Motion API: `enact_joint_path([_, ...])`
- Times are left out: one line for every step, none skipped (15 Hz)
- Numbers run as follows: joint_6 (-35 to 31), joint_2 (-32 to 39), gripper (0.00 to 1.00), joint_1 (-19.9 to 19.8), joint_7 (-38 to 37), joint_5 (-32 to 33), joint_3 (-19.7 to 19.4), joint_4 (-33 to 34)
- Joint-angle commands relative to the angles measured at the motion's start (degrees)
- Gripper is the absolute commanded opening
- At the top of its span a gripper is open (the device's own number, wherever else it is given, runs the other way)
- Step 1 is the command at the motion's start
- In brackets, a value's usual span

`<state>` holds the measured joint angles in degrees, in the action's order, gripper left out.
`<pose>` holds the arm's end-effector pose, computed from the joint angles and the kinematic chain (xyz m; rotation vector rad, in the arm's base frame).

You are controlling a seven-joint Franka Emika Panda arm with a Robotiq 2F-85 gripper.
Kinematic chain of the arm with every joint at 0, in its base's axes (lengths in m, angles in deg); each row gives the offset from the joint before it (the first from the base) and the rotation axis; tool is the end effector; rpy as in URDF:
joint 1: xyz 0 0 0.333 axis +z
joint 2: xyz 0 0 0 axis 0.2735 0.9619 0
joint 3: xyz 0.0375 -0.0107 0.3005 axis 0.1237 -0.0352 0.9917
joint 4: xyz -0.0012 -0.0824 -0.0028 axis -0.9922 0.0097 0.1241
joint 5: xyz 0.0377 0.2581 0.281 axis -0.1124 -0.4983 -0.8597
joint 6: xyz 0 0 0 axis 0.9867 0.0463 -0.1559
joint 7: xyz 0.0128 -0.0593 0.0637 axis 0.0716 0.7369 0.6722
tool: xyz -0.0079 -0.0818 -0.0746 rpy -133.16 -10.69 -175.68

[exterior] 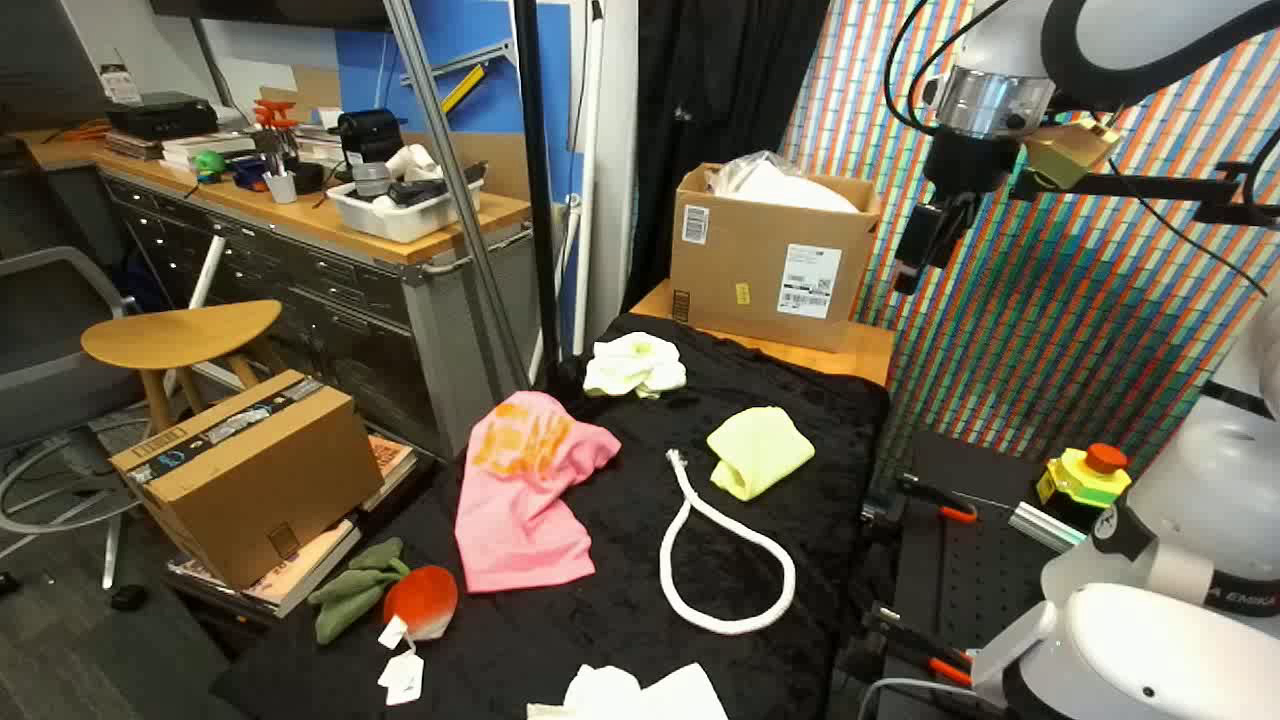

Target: Group up the objects on the table

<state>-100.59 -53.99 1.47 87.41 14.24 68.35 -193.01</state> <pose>0.2850 -0.1153 0.4146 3.0241 -0.3856 0.0766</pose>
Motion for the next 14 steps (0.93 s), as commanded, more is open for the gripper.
enact_joint_path([0.4,0.1,1.00,0.3,-0.2,0.2,-0.3,-0.3])
enact_joint_path([0.4,0.3,1.00,0.3,-0.2,0.2,-0.3,-0.5])
enact_joint_path([0.4,0.5,1.00,0.3,-0.2,0.2,-0.3,-0.6])
enact_joint_path([0.4,0.7,1.00,0.3,-0.2,0.2,-0.3,-0.6])
enact_joint_path([0.4,0.8,1.00,0.3,-0.2,0.2,-0.3,-0.6])
enact_joint_path([0.4,0.8,1.00,0.3,-0.2,0.2,-0.3,-0.6])
enact_joint_path([0.4,0.8,1.00,0.3,-0.2,0.2,-0.3,-0.6])
enact_joint_path([0.4,0.8,1.00,0.3,-0.2,0.2,-0.3,-0.6])
enact_joint_path([0.4,0.9,1.00,0.3,-0.2,0.2,-0.3,-0.6])
enact_joint_path([-0.3,2.4,1.00,0.5,-0.8,0.0,-0.1,0.6])
enact_joint_path([-0.2,3.5,1.00,0.6,-0.6,0.0,-0.1,1.6])
enact_joint_path([-0.7,5.5,1.00,0.9,-0.5,0.0,-0.2,3.4])
enact_joint_path([-0.7,8.0,1.00,1.2,-0.4,0.0,-0.1,5.5])
enact_joint_path([-1.0,10.5,1.00,1.5,-0.7,-0.2,-0.1,7.6])
